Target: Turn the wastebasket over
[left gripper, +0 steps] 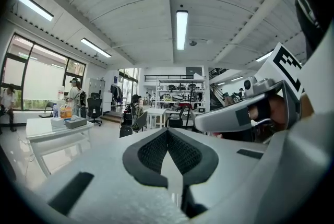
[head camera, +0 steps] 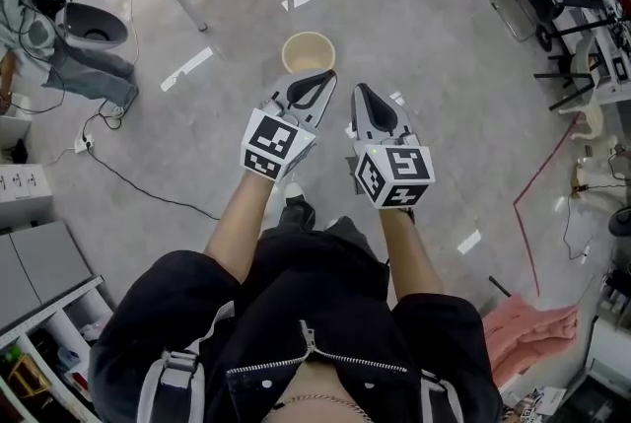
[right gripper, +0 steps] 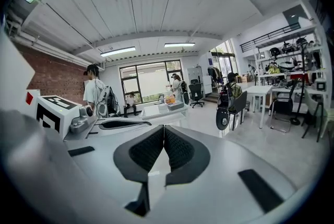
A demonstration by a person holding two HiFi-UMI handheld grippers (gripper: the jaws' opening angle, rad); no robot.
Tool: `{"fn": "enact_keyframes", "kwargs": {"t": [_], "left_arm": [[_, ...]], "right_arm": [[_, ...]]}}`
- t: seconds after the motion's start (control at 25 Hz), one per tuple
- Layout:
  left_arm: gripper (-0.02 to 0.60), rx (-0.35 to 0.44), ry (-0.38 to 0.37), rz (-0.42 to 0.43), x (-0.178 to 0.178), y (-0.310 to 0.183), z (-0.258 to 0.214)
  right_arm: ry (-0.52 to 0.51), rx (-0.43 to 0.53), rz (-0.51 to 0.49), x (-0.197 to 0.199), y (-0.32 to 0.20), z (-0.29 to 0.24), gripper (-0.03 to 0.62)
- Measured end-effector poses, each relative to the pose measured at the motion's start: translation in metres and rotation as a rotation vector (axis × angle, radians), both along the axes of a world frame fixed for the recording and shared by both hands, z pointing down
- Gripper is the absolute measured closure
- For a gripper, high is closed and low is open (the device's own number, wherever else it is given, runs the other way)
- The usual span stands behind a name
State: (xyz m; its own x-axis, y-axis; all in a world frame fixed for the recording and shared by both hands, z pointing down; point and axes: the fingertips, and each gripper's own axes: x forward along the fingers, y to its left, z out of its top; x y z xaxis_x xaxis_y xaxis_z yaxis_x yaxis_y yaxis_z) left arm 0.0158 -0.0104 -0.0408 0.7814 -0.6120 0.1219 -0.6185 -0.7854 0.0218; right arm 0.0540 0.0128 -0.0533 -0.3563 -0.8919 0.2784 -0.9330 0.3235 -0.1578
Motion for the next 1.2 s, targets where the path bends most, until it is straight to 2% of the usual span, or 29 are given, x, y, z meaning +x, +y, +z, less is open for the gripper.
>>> {"fn": "enact_keyframes", "kwargs": {"t": [0.32,0.72,0.84,1.2], "left_arm": [[0.577,-0.042,0.04,-0.023,-0.02,-0.028,0.009],[0.577,-0.067,0.026,-0.057,-0.008,-0.06,0.023],[0.577,-0.067,0.014,-0.078,-0.005,-0.085,0.025],[0.577,-0.064,-0.015,-0.166,0.021,-0.172,0.022]], "right_arm": [[0.017,-0.014,-0.001,-0.019,-0.022,0.001,0.583],[-0.013,-0.024,-0.052,-0.014,-0.065,0.012,0.583],[-0.027,-0.021,-0.08,-0.012,-0.092,0.012,0.583],[-0.052,-0.035,-0.152,0.025,-0.18,0.016,0.583]]}}
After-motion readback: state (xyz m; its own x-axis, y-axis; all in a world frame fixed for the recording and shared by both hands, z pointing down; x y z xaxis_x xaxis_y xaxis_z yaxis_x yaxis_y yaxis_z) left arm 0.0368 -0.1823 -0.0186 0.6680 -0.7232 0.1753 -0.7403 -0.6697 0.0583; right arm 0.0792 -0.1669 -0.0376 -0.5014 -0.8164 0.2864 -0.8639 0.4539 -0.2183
